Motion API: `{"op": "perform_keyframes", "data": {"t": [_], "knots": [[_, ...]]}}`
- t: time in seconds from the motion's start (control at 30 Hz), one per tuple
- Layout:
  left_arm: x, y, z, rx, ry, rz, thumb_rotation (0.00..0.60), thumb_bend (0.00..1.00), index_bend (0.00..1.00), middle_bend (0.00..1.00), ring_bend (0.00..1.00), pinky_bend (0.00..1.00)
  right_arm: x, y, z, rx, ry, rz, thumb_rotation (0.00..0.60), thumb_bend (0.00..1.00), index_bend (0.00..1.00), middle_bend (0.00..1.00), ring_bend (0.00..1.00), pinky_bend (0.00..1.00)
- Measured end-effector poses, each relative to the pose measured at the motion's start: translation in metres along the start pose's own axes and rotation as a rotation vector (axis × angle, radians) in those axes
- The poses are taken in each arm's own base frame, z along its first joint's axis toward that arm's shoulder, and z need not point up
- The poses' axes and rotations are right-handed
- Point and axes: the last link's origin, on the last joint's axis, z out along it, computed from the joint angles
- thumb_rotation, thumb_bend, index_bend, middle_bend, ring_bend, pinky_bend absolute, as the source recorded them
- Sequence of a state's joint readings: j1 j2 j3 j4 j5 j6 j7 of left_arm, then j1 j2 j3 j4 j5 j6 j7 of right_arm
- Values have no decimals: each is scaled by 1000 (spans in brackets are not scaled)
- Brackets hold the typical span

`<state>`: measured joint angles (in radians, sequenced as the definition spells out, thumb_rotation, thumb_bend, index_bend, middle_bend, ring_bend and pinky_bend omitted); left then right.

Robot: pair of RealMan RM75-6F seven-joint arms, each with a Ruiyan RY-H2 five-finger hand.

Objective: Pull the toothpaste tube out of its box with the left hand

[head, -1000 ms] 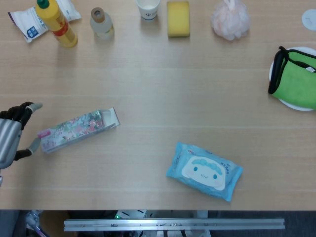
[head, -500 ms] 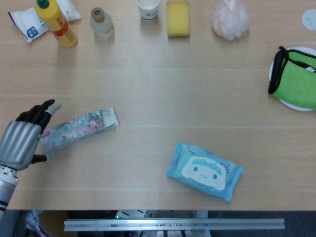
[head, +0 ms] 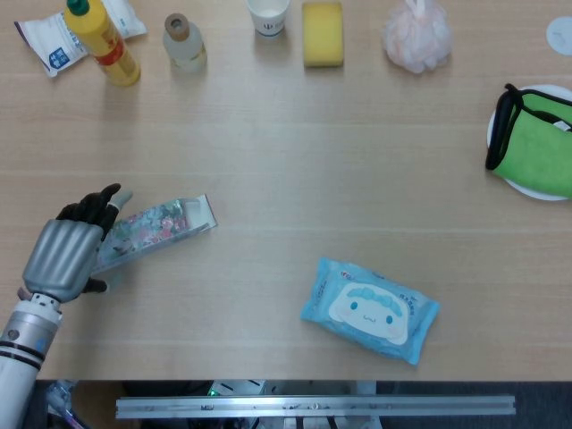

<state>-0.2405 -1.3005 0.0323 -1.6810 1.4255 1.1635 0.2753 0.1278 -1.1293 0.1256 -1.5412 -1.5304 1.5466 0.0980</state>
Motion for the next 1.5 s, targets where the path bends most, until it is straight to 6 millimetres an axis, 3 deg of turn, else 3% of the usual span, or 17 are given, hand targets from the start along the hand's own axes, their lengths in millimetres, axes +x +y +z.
{"op": "perform_keyframes", "data": {"t": [0.43,1.5], "knots": [[-12,-11,27,65,-28,11,600,174,50,50,113,225,-10,4,0,-11,-45,4,600,161,391,354,235,335],[-35,-13,41,89,-104,-2,600,175,56,48,115,229,-18,9,-4,-36,-72,14,600,162,391,354,236,335]]}}
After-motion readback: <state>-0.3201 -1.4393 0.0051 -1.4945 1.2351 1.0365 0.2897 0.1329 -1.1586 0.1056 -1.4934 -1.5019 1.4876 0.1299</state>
